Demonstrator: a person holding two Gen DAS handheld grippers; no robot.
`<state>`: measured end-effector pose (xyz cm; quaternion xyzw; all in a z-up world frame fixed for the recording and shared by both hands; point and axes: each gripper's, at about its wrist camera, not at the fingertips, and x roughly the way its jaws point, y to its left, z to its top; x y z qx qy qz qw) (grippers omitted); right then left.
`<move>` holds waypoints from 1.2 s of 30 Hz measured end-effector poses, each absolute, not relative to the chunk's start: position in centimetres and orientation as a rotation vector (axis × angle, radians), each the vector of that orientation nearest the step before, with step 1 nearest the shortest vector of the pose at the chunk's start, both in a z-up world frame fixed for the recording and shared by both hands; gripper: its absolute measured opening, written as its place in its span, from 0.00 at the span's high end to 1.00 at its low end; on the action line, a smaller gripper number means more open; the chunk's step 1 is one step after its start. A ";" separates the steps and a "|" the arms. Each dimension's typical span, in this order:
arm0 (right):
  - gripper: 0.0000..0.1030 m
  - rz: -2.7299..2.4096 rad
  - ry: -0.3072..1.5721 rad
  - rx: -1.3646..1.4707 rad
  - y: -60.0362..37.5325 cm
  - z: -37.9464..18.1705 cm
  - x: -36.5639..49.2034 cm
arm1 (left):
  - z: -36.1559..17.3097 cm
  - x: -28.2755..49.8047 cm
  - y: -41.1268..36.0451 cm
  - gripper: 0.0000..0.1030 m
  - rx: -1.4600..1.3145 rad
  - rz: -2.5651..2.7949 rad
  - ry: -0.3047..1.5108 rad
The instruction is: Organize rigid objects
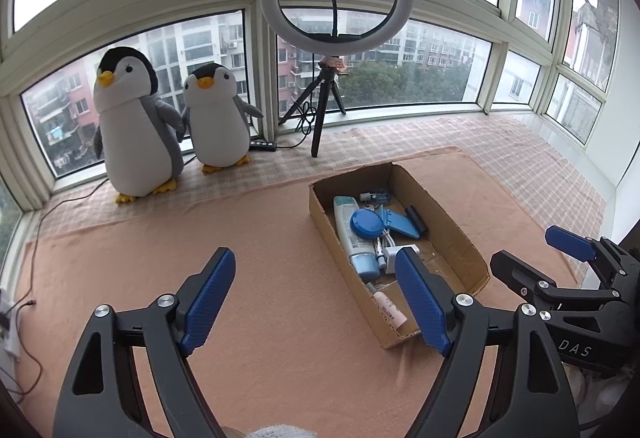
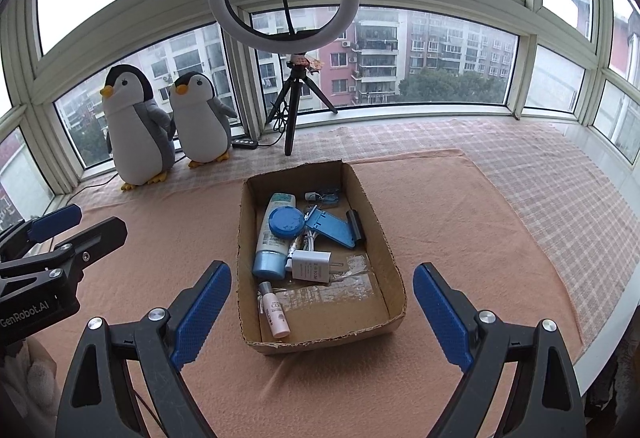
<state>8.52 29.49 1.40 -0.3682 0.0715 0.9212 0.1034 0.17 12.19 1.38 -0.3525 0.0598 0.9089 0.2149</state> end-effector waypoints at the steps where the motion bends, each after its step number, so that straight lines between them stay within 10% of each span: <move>1: 0.12 2.717 0.212 -1.088 29.6 1.4 8.4 | 1.4 0.2 12.2 0.20 -0.980 2.520 0.166; 36: 0.12 2.705 0.221 -1.108 29.7 0.9 8.1 | 1.1 0.6 13.1 0.20 -0.990 2.495 0.176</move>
